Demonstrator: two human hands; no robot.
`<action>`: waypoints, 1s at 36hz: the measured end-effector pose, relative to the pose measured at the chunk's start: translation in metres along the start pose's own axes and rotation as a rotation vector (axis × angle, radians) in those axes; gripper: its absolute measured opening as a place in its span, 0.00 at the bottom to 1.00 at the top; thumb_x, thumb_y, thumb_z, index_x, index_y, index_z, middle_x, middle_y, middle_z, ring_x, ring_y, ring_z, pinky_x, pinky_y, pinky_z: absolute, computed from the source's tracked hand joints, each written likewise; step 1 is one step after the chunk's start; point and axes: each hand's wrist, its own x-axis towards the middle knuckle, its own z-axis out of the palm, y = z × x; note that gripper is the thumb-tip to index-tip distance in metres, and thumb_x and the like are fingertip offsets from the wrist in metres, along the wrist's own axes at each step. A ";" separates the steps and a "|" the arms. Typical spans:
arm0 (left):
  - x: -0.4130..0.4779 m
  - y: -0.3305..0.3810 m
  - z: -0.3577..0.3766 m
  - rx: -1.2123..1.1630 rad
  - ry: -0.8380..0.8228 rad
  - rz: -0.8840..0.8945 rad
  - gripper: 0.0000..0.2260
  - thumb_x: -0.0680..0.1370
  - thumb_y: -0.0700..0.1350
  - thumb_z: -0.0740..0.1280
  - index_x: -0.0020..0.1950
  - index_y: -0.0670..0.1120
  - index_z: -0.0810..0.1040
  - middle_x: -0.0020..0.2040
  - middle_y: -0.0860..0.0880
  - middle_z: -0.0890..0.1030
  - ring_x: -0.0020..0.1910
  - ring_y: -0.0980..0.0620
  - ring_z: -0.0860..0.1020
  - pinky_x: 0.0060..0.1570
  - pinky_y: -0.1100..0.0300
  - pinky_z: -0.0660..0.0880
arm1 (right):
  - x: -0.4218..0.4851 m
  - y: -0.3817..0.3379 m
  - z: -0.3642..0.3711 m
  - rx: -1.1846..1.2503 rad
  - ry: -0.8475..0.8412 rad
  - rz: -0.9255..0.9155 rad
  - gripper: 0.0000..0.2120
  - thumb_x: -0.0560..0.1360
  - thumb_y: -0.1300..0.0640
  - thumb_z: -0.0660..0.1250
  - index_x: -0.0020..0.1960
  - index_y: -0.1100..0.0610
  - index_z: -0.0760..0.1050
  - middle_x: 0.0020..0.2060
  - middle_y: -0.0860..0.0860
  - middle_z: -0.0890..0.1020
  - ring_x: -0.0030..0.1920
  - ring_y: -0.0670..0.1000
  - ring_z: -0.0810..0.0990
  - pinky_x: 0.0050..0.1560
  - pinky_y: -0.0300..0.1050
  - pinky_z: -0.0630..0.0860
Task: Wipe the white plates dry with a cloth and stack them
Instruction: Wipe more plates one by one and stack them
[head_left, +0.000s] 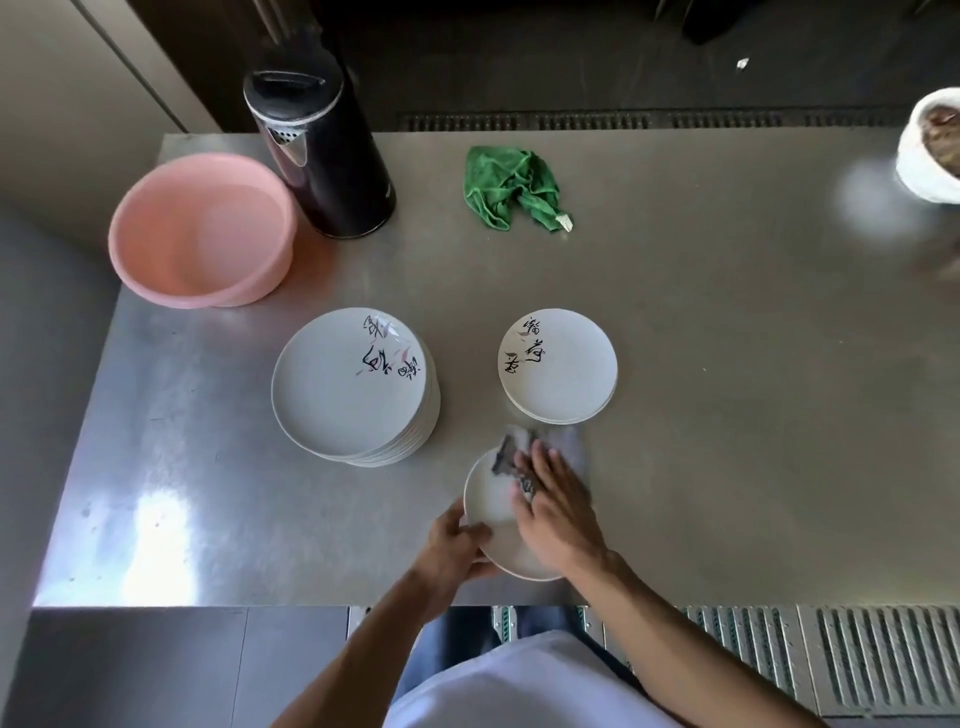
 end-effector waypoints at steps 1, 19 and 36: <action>-0.001 0.001 0.002 -0.002 -0.008 0.003 0.22 0.79 0.30 0.60 0.66 0.50 0.77 0.51 0.43 0.87 0.45 0.45 0.86 0.40 0.54 0.82 | -0.001 0.001 -0.001 -0.008 -0.019 0.014 0.27 0.84 0.44 0.48 0.80 0.54 0.56 0.80 0.53 0.50 0.81 0.57 0.48 0.80 0.49 0.42; 0.003 -0.004 0.008 -0.154 0.242 0.036 0.10 0.79 0.34 0.63 0.41 0.46 0.69 0.43 0.43 0.77 0.43 0.46 0.78 0.33 0.58 0.78 | -0.013 -0.009 -0.018 0.375 -0.119 0.158 0.25 0.86 0.46 0.49 0.79 0.55 0.60 0.79 0.54 0.61 0.78 0.51 0.58 0.75 0.39 0.54; 0.001 -0.006 0.000 0.045 -0.049 -0.013 0.18 0.75 0.34 0.66 0.65 0.41 0.79 0.57 0.36 0.84 0.56 0.36 0.83 0.61 0.39 0.79 | -0.014 -0.012 0.009 0.164 -0.142 -0.088 0.27 0.85 0.43 0.46 0.81 0.51 0.51 0.79 0.45 0.43 0.81 0.51 0.42 0.76 0.39 0.32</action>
